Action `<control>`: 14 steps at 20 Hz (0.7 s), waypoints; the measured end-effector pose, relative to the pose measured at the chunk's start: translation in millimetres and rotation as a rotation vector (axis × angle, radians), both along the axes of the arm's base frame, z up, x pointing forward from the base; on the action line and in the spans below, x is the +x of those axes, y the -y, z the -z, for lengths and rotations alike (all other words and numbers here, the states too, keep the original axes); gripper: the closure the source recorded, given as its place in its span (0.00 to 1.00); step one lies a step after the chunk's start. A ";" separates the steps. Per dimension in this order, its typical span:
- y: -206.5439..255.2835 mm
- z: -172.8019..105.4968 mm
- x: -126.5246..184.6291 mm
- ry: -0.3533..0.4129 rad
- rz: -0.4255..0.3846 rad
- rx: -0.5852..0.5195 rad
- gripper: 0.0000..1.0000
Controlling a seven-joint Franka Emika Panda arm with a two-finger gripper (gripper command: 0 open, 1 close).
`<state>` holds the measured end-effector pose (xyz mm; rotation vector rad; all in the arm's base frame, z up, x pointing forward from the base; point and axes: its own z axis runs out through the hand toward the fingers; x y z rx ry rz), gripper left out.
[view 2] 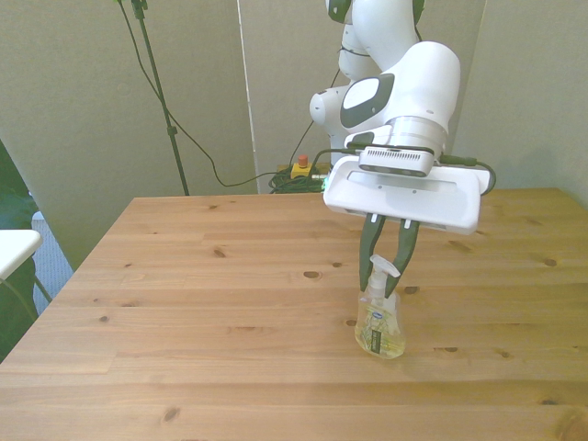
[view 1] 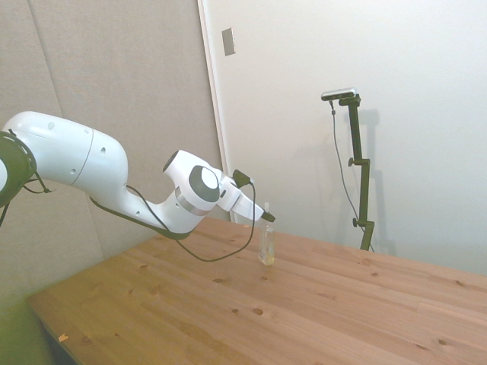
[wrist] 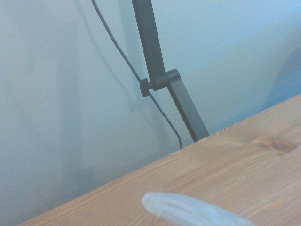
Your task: Stand the sanitizer
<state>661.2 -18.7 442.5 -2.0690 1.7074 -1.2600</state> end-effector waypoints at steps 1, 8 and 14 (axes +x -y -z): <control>-3.9 5.3 -1.2 -0.002 0.001 -0.004 1.00; -9.9 10.3 -2.9 -0.002 -0.005 -0.013 0.00; -9.6 11.1 -3.4 -0.004 -0.004 -0.013 0.00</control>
